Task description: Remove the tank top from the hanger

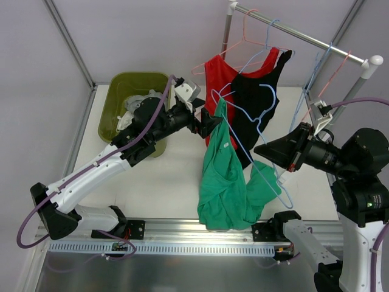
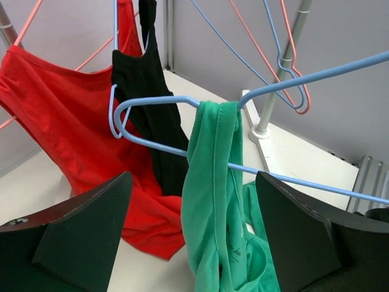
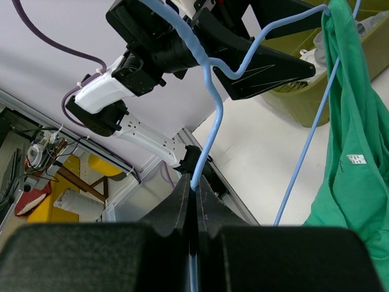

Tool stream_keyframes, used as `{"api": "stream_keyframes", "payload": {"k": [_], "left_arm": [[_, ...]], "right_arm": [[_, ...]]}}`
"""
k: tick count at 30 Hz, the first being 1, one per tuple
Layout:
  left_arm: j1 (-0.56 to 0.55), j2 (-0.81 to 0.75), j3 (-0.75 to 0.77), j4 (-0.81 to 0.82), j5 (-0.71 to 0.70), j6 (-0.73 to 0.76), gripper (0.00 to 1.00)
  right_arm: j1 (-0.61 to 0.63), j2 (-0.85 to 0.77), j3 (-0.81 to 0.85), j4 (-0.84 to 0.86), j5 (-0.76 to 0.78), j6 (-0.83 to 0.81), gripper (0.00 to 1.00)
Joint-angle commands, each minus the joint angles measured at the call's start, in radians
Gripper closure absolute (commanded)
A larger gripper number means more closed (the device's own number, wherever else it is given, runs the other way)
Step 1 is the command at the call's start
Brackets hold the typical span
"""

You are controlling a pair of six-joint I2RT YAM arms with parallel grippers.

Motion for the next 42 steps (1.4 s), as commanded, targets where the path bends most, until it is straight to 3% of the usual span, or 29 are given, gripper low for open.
{"api": "stream_keyframes", "payload": {"k": [1,3,4,6,10,11,17,18,21,24,28,30,31,35,40,41,42], "left_arm": [[-0.009,0.007,0.006,0.065,0.017,0.041,0.17],[-0.009,0.022,0.006,0.073,0.037,0.039,0.26],[-0.009,0.025,0.004,0.080,0.048,0.036,0.36],[-0.009,0.040,0.003,0.091,0.057,0.027,0.44],[-0.009,0.051,0.004,0.108,0.059,0.016,0.81],[-0.009,0.047,0.004,0.106,0.013,0.009,1.00],[-0.009,-0.056,-0.049,0.105,-0.358,-0.031,1.00],[-0.009,-0.083,-0.060,0.096,-0.492,-0.037,1.00],[-0.003,-0.116,-0.069,0.058,-0.715,-0.063,1.00],[0.029,-0.105,-0.045,-0.013,-0.792,-0.115,1.00],[0.082,-0.076,-0.005,-0.154,-0.716,-0.212,1.00],[0.083,-0.073,-0.020,-0.156,-0.647,-0.235,1.00],[0.083,-0.076,-0.047,-0.154,-0.531,-0.238,1.00],[0.075,-0.097,-0.169,-0.125,-0.317,-0.298,1.00],[0.043,-0.183,-0.379,-0.087,-0.173,-0.376,1.00],[0.039,-0.197,-0.399,-0.088,-0.138,-0.378,0.94],[0.034,-0.232,-0.441,-0.088,-0.121,-0.382,0.66]], "right_arm": [[0.007,-0.015,0.017,0.108,-0.066,-0.014,1.00],[0.007,-0.025,0.020,0.111,-0.072,-0.011,1.00],[0.008,-0.027,0.020,0.117,-0.076,-0.009,0.99],[0.007,-0.034,0.020,0.122,-0.089,-0.006,1.00],[0.010,-0.039,0.012,0.123,-0.087,-0.012,1.00],[0.010,-0.041,0.008,0.122,-0.087,-0.018,1.00],[0.008,-0.070,-0.086,0.111,-0.141,-0.069,1.00],[0.008,-0.076,-0.094,0.091,-0.150,-0.081,1.00],[0.010,-0.100,-0.117,0.021,-0.175,-0.166,1.00],[0.025,-0.145,-0.144,-0.004,-0.214,-0.228,1.00],[0.062,-0.211,-0.141,-0.029,-0.268,-0.305,1.00],[0.065,-0.243,-0.121,-0.032,-0.204,-0.368,1.00],[0.064,-0.249,-0.115,-0.030,-0.167,-0.376,1.00],[0.065,-0.210,-0.078,-0.035,0.084,-0.367,1.00],[0.065,-0.076,-0.011,-0.029,0.339,-0.196,1.00],[0.067,-0.058,-0.003,-0.027,0.435,-0.161,1.00],[0.065,-0.041,-0.002,-0.001,0.472,-0.128,1.00]]}}
